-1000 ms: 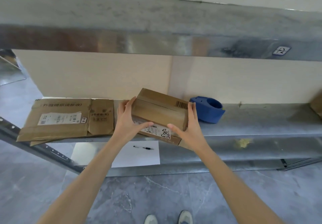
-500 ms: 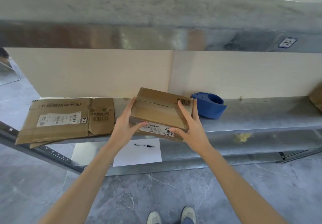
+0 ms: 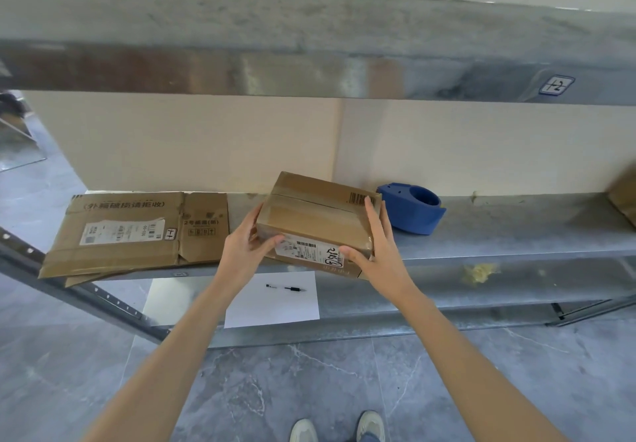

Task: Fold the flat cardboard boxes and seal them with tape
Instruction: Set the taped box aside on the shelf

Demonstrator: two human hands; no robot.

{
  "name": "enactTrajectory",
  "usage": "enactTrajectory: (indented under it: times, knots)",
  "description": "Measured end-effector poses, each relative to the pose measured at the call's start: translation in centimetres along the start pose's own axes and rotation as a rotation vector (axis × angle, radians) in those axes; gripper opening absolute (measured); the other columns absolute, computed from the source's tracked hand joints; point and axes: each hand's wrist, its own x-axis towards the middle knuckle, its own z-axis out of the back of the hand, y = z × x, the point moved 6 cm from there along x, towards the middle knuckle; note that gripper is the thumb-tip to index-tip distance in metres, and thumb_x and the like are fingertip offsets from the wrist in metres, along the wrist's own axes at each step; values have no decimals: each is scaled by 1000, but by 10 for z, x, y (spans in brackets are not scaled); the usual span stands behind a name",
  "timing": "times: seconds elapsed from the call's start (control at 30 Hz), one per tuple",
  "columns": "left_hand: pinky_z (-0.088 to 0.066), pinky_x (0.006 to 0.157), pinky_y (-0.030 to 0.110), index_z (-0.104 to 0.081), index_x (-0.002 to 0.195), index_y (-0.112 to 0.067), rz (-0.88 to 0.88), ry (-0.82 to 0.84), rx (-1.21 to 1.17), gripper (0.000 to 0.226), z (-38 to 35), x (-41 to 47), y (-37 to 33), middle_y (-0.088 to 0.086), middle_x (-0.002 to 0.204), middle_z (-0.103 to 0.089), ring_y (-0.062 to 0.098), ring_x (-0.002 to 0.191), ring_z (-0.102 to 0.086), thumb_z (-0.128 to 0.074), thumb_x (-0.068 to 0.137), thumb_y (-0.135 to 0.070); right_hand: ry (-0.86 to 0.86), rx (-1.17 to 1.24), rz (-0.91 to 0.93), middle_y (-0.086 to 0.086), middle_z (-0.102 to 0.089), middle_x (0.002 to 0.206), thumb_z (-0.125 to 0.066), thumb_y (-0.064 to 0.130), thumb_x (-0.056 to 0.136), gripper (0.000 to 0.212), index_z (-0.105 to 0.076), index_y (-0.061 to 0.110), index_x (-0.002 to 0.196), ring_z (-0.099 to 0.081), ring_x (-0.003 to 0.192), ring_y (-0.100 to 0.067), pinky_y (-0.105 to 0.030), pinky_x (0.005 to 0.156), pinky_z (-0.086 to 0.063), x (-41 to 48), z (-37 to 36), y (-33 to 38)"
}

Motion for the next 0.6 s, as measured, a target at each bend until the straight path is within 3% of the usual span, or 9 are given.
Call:
enactTrajectory:
  times: [0.07, 0.17, 0.3, 0.4, 0.53, 0.6]
  knots:
    - [-48, 80, 5, -48, 138, -20, 25, -20, 38, 58, 0, -4, 7, -27, 101, -67, -13, 98, -62, -74, 87, -20, -31, 79, -16, 16, -5, 165, -70, 59, 77, 110, 8, 47, 154, -9, 151, -4, -49, 121, -25, -4, 3, -2]
    - [-53, 79, 14, -53, 122, -24, 59, -56, 97, 43, 1, -10, 16, -21, 103, -67, -6, 91, -64, -76, 85, -29, -7, 137, -80, 23, -29, 156, -80, 43, 76, 122, 15, 46, 153, -34, 141, 1, -45, 118, -32, -12, 4, -12]
    - [-52, 81, 17, -54, 115, -22, 65, -88, 108, 38, 0, -14, 20, -15, 106, -68, -2, 95, -65, -77, 85, -27, 18, 54, -129, 23, -36, 150, -80, 24, 83, 118, 12, 44, 153, -37, 137, 4, -35, 116, -34, -27, 5, -31]
    - [-51, 77, 12, -49, 112, -20, 80, -123, 92, 38, -1, -17, 18, -12, 107, -66, -3, 96, -64, -76, 85, -21, 36, 7, -128, 34, -39, 139, -77, 20, 86, 98, -7, 43, 150, -42, 130, 10, -33, 111, -41, -37, 2, -37]
    - [-53, 80, 17, -44, 104, -37, 60, -128, 70, 41, -2, -26, 11, -15, 111, -64, -6, 99, -63, -76, 86, -18, 6, -30, -94, 40, -44, 132, -74, 15, 88, 85, -16, 54, 136, -46, 126, 9, -21, 103, -44, -42, 4, -29]
    - [-49, 83, 17, -43, 107, -42, 47, -116, 52, 45, 3, -32, 5, -16, 117, -61, -4, 106, -61, -76, 86, -19, -13, -19, -61, 44, -41, 132, -74, 15, 87, 80, -21, 43, 140, -46, 127, 8, -12, 97, -41, -42, 8, -24]
